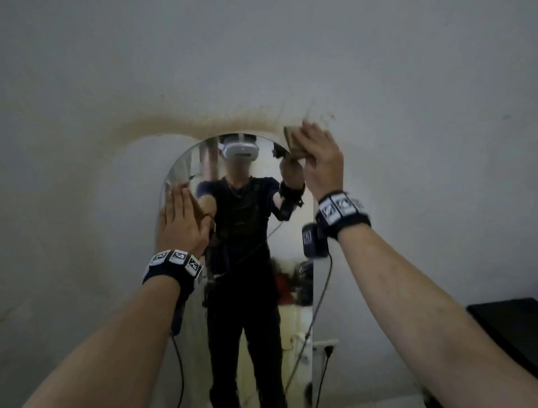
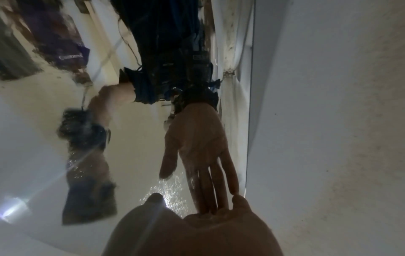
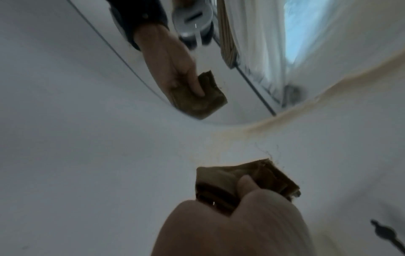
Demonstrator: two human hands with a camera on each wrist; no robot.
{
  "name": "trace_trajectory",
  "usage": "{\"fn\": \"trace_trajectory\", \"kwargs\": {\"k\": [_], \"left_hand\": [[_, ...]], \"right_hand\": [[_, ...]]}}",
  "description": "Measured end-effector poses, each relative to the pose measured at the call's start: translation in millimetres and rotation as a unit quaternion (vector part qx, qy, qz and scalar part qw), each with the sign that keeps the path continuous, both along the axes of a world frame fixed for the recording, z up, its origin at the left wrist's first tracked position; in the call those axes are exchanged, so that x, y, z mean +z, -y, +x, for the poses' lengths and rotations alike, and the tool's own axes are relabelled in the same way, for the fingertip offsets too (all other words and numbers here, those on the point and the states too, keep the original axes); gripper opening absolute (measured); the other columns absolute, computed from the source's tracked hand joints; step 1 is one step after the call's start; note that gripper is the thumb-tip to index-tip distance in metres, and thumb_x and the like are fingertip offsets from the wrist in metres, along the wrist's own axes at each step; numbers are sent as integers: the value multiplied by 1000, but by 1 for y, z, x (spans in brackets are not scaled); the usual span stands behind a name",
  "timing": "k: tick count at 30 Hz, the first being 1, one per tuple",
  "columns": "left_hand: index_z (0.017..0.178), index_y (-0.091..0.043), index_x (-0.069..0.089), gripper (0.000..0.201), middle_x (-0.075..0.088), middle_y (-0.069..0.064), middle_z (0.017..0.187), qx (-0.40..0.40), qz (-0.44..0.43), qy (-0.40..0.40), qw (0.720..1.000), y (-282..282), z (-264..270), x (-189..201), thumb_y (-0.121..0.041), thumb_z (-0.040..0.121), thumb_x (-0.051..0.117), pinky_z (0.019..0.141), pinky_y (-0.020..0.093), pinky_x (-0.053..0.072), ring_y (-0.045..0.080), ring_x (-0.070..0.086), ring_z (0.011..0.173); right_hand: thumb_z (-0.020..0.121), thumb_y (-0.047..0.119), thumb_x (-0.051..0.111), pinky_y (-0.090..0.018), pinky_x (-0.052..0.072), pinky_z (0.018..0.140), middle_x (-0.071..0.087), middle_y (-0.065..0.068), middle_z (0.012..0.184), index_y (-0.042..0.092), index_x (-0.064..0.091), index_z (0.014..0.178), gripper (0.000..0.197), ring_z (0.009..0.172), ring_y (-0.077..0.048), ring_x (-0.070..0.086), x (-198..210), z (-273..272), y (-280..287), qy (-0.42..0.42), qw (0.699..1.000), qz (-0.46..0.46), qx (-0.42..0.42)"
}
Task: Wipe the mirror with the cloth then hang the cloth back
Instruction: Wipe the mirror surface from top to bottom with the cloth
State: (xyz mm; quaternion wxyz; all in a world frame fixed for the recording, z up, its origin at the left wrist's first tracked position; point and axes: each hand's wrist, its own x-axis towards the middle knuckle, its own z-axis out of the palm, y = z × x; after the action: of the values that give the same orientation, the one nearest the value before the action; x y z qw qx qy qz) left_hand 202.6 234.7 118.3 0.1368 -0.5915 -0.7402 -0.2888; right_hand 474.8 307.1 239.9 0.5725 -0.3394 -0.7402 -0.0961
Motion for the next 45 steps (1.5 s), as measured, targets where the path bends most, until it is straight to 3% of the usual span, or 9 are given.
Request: {"fn": "trace_trajectory", "kwargs": {"k": [4, 9, 16, 26, 29, 34, 38, 41, 45], "left_hand": [[154, -12, -7, 78, -14, 4, 162, 2, -1, 11, 1000, -2, 0, -1, -44, 97, 36, 122, 42, 4, 20, -11, 150], [154, -11, -6, 78, -11, 5, 163, 9, 0, -16, 1000, 0, -3, -3, -43, 97, 37, 123, 41, 4, 21, -9, 150], [154, -12, -7, 78, -14, 4, 162, 10, 2, -20, 1000, 1, -3, -3, -46, 98, 35, 123, 41, 5, 20, -10, 150], [154, -11, -6, 79, -14, 5, 162, 11, -7, 2, 1000, 3, 2, -1, -46, 97, 36, 122, 40, 3, 22, -11, 149], [154, -12, -7, 79, -12, 5, 162, 3, -5, 6, 1000, 4, 1, 2, -44, 97, 37, 122, 41, 5, 22, -9, 150], [154, -12, -8, 80, -13, 5, 162, -2, -11, 2, 1000, 4, -2, 2, -46, 96, 35, 122, 42, 3, 23, -9, 150], [153, -15, -12, 79, -16, 3, 162, -7, -13, 6, 1000, 4, -3, 2, -45, 96, 34, 122, 42, 3, 22, -10, 150], [153, -14, -11, 78, -17, 3, 161, -6, -11, 0, 1000, 6, -4, 4, -42, 96, 35, 122, 40, 2, 21, -9, 150], [153, -13, -10, 75, -19, 4, 161, -14, -21, -16, 1000, 9, -5, 7, -41, 99, 33, 122, 38, -2, 20, -11, 149]], "right_hand": [[69, -7, 45, -21, 17, 116, 54, -13, 137, 12, 66, 120, 58, 133, -35, 42, -24, -17, -43, 75, 995, -60, 13], [78, -8, 59, -7, 10, 112, 51, -10, 139, 10, 63, 123, 48, 136, -27, 35, -103, -8, -47, -45, 997, -60, 33], [88, 19, 44, -10, 18, 113, 53, -10, 137, 11, 65, 122, 40, 136, -28, 38, -149, 7, -24, -33, 998, -60, 11], [59, -27, 60, -46, 53, 93, 50, 4, 135, 16, 68, 116, 72, 128, -30, 48, -257, 44, 37, 106, 977, -180, -42], [61, -23, 60, -47, 55, 86, 64, -6, 124, 13, 71, 111, 63, 114, -32, 60, -233, 42, 50, 67, 984, -158, -41], [86, 17, 45, -33, 44, 100, 64, -14, 123, 8, 69, 115, 39, 115, -28, 58, -71, -10, 41, -42, 997, 61, 5], [74, -3, 50, -45, 36, 107, 57, -16, 133, 12, 67, 118, 50, 126, -38, 49, 34, -65, -10, 31, 998, 44, 9], [67, -6, 54, -48, 25, 110, 57, -14, 133, 14, 66, 120, 57, 129, -40, 43, 16, -97, -25, 129, 991, -4, 17], [74, -6, 51, -52, 27, 114, 45, -5, 146, 19, 58, 129, 61, 141, -27, 29, -93, -97, -12, 136, 990, -32, 19]]}}
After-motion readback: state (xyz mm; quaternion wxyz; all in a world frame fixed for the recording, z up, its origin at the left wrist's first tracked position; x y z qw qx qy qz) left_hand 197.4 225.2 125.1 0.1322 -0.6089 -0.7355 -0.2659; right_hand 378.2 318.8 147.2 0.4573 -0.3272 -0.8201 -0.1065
